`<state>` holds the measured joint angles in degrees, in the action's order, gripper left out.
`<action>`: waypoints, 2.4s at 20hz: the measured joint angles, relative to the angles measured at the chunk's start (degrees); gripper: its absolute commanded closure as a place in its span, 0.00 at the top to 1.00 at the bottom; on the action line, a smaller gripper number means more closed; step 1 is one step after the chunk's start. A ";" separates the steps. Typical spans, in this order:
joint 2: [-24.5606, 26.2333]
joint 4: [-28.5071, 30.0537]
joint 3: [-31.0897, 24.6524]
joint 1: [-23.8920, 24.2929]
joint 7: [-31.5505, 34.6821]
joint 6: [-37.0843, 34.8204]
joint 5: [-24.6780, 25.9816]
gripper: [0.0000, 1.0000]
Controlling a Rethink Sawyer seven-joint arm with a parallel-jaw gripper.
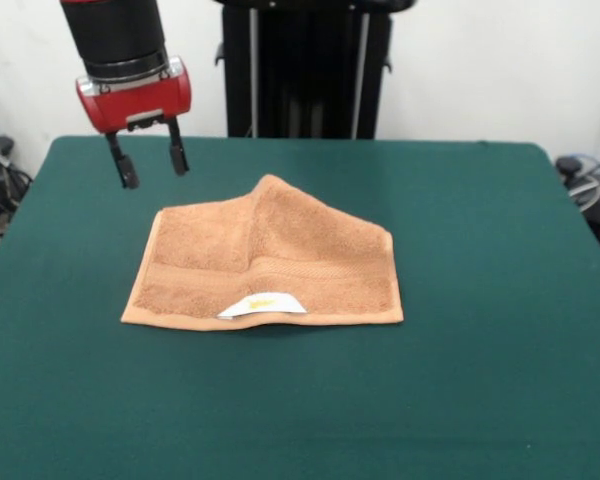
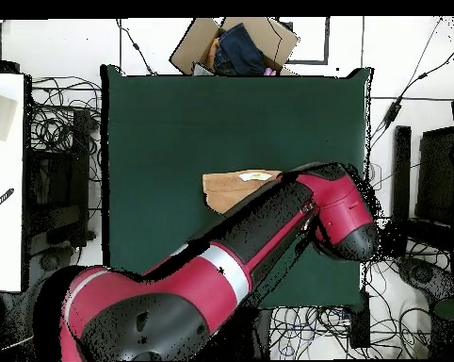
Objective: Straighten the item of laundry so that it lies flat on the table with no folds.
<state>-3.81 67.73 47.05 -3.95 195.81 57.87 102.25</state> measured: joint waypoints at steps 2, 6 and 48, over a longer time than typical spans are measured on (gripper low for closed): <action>0.00 0.29 0.00 -0.06 0.00 0.01 0.00 1.00; -0.01 0.84 0.00 -0.48 0.00 0.00 0.00 1.00; 0.07 1.56 -6.07 5.63 0.00 10.74 0.05 1.00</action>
<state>-3.74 69.29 40.98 1.68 195.81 68.61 102.30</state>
